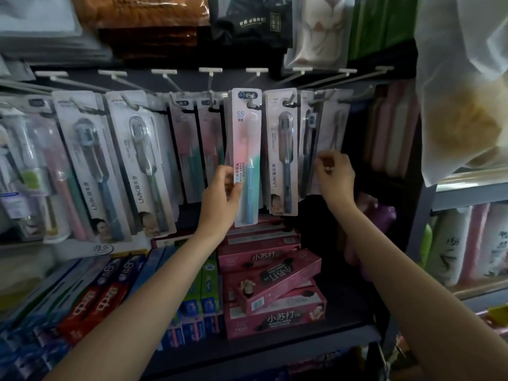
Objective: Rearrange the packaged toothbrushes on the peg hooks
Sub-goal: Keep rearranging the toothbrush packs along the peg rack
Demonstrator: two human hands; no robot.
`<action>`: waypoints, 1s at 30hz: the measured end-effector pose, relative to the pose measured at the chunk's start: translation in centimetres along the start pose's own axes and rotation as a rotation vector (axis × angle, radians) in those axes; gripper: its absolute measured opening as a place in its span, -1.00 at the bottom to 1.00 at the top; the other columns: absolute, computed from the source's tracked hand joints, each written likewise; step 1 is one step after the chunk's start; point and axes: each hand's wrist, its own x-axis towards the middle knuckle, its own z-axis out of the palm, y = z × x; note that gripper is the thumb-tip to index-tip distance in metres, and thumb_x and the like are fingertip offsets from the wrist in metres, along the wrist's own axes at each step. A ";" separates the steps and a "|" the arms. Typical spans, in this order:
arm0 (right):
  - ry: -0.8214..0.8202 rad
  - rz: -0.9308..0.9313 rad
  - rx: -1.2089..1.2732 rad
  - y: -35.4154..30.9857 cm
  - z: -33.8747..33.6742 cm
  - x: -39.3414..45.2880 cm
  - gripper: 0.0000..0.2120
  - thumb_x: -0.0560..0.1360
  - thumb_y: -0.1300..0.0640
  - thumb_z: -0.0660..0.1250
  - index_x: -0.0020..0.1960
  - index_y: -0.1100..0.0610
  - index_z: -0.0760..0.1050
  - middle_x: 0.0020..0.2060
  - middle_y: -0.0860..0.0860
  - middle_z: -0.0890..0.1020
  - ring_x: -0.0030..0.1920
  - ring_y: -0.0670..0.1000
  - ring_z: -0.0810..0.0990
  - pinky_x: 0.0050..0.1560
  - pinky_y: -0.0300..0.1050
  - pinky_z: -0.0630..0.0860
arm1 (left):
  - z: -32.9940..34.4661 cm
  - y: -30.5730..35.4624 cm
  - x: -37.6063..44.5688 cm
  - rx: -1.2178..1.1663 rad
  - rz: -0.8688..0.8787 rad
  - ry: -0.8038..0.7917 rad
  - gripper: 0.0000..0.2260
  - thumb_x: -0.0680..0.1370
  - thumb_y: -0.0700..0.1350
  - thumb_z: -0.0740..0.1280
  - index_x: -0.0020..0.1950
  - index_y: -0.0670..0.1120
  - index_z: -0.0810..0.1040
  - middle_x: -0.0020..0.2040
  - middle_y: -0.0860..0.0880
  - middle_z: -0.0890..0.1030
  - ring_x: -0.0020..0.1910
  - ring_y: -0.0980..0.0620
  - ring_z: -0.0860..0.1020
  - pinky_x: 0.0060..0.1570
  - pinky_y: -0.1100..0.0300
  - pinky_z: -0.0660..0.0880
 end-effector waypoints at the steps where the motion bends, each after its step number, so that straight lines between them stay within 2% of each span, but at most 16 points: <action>1: 0.013 0.044 0.057 -0.1 0.3 -0.2 -0.83 0.52 0.24 0.26 0.09 0.28 0.50 0.05 0.21 0.52 -0.04 0.02 0.51 -0.18 -0.45 0.34 | -0.3 -0.1 0.0 0.009 0.002 -0.013 -0.89 0.57 -0.20 0.24 0.07 -0.12 0.38 -0.19 0.15 0.43 -0.21 0.27 0.43 -0.21 0.56 0.33; 3: 0.033 0.100 0.167 -0.4 0.8 -1.1 -0.83 0.53 0.20 0.26 0.08 0.26 0.50 0.02 0.18 0.56 -0.09 -0.07 0.49 -0.21 -0.52 0.36 | -1.0 -0.4 0.0 0.024 0.004 -0.033 -0.88 0.57 -0.18 0.24 0.10 -0.13 0.39 -0.18 0.11 0.45 -0.19 0.23 0.43 -0.20 0.56 0.33; 5: -0.022 0.078 0.239 -1.2 1.0 -2.3 -0.83 0.53 0.15 0.27 0.06 0.22 0.50 -0.05 0.09 0.57 -0.16 -0.17 0.49 -0.17 -0.51 0.37 | -1.5 -0.6 0.0 0.028 0.005 -0.027 -0.85 0.58 -0.17 0.23 0.12 -0.17 0.42 -0.12 0.05 0.48 -0.15 0.16 0.45 -0.19 0.57 0.33; 7: -0.114 0.032 0.249 -2.1 1.4 -3.4 -0.76 0.50 0.09 0.32 0.12 0.16 0.45 -0.04 0.01 0.54 -0.12 -0.17 0.50 -0.09 -0.36 0.42 | -1.8 -0.6 -0.2 0.023 0.005 -0.017 -0.84 0.58 -0.17 0.23 0.14 -0.18 0.43 -0.12 0.06 0.48 -0.16 0.19 0.44 -0.20 0.59 0.32; 9: -0.181 0.009 0.143 -2.6 1.8 -3.8 -0.62 0.48 0.07 0.36 0.23 0.15 0.37 0.02 -0.02 0.48 -0.02 -0.09 0.46 -0.05 -0.25 0.40 | -1.7 -0.3 -0.6 0.002 0.001 -0.021 -0.83 0.58 -0.18 0.23 0.15 -0.18 0.42 -0.14 0.09 0.46 -0.18 0.24 0.42 -0.20 0.59 0.32; 13: -0.162 0.147 0.145 -2.5 1.9 -4.1 -0.57 0.50 0.18 0.33 0.32 0.21 0.31 0.05 0.05 0.48 -0.01 -0.06 0.43 -0.10 -0.34 0.34 | -1.6 0.4 -1.2 -0.022 -0.013 -0.027 -0.81 0.58 -0.18 0.23 0.18 -0.16 0.41 -0.16 0.11 0.45 -0.16 0.19 0.43 -0.21 0.59 0.31; 16: -0.132 0.157 0.139 -2.6 1.4 -4.5 -0.60 0.52 0.22 0.29 0.31 0.25 0.29 0.03 0.08 0.49 -0.08 -0.06 0.47 -0.20 -0.49 0.35 | -2.3 0.0 -1.6 0.037 -0.014 -0.068 -0.80 0.57 -0.21 0.23 0.19 -0.14 0.42 -0.11 0.06 0.48 -0.16 0.17 0.45 -0.23 0.57 0.33; 17: -0.112 0.137 0.118 -2.8 1.3 -4.6 -0.60 0.52 0.22 0.29 0.31 0.25 0.28 0.05 0.10 0.49 -0.05 -0.03 0.50 -0.18 -0.47 0.37 | -2.7 -0.4 -1.9 0.084 -0.019 -0.069 -0.78 0.57 -0.22 0.23 0.21 -0.12 0.41 -0.08 0.04 0.48 -0.15 0.17 0.44 -0.22 0.52 0.35; 20: 0.020 0.009 0.004 -3.8 0.8 -5.2 -0.58 0.47 0.21 0.34 0.28 0.26 0.30 0.15 0.22 0.42 0.16 0.13 0.39 0.10 -0.16 0.33 | -4.5 -1.8 -3.0 0.188 -0.007 0.042 -0.71 0.55 -0.22 0.25 0.27 -0.11 0.38 0.01 0.01 0.46 -0.07 0.15 0.44 -0.08 0.37 0.38; 21: 0.062 -0.036 -0.006 -4.4 0.8 -5.5 -0.60 0.47 0.21 0.34 0.26 0.26 0.32 0.15 0.22 0.40 0.15 0.10 0.36 0.13 -0.17 0.31 | -5.3 -2.1 -3.3 0.189 0.006 0.094 -0.71 0.54 -0.24 0.26 0.26 -0.13 0.38 0.02 0.01 0.45 -0.06 0.14 0.44 -0.05 0.34 0.38; 24: 0.128 -0.185 0.055 -6.7 1.3 -6.8 -0.68 0.48 0.25 0.31 0.19 0.28 0.36 0.10 0.16 0.40 0.06 -0.08 0.33 0.07 -0.40 0.28 | -7.9 -2.6 -3.3 0.158 0.017 0.236 -0.75 0.53 -0.31 0.24 0.20 -0.20 0.39 0.02 -0.01 0.40 -0.05 0.12 0.43 -0.05 0.34 0.37; 27: 0.046 -0.270 0.097 -8.7 2.7 -8.2 -0.69 0.47 0.28 0.32 0.17 0.29 0.36 0.02 0.06 0.36 0.03 -0.05 0.39 0.03 -0.43 0.30 | -10.1 -3.1 -2.7 0.151 0.042 0.333 -0.76 0.51 -0.34 0.24 0.17 -0.22 0.39 0.05 -0.07 0.40 -0.02 0.07 0.43 0.01 0.29 0.36; 30: -0.036 -0.276 0.088 -9.5 4.6 -9.4 -0.70 0.48 0.25 0.33 0.17 0.26 0.36 0.02 0.05 0.37 -0.01 -0.02 0.41 -0.01 -0.43 0.28 | -12.1 -3.8 -2.2 0.209 0.110 0.371 -0.74 0.49 -0.34 0.26 0.16 -0.22 0.39 0.08 -0.15 0.41 0.04 -0.01 0.43 0.04 0.28 0.34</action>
